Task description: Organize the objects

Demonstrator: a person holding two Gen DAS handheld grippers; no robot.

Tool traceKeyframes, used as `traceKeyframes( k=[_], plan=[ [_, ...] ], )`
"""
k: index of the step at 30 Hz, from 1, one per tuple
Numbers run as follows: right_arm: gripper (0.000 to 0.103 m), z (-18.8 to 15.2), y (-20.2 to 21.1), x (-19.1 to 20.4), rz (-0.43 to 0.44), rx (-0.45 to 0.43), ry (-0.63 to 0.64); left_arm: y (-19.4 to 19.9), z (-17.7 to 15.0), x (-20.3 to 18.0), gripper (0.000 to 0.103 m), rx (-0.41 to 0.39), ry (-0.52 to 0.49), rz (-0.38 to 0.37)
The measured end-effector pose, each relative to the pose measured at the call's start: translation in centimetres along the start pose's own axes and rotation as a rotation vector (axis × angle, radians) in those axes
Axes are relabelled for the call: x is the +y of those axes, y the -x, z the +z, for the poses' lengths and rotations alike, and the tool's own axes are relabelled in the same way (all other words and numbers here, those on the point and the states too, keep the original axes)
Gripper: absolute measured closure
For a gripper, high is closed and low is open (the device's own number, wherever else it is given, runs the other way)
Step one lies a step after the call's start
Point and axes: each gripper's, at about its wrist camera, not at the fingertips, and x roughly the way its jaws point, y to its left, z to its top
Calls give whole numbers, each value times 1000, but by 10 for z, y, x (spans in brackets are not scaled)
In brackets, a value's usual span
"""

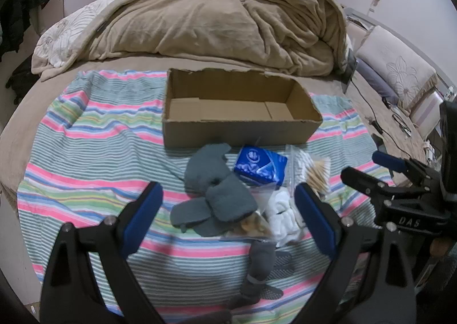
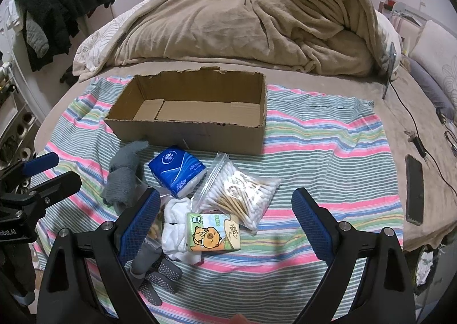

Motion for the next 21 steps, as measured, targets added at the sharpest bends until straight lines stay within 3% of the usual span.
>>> traceKeyframes(
  k=[21],
  plan=[
    [8,0,-1,-3,2,0,-5,-2,-4,-3,9,9,0,-12]
  ],
)
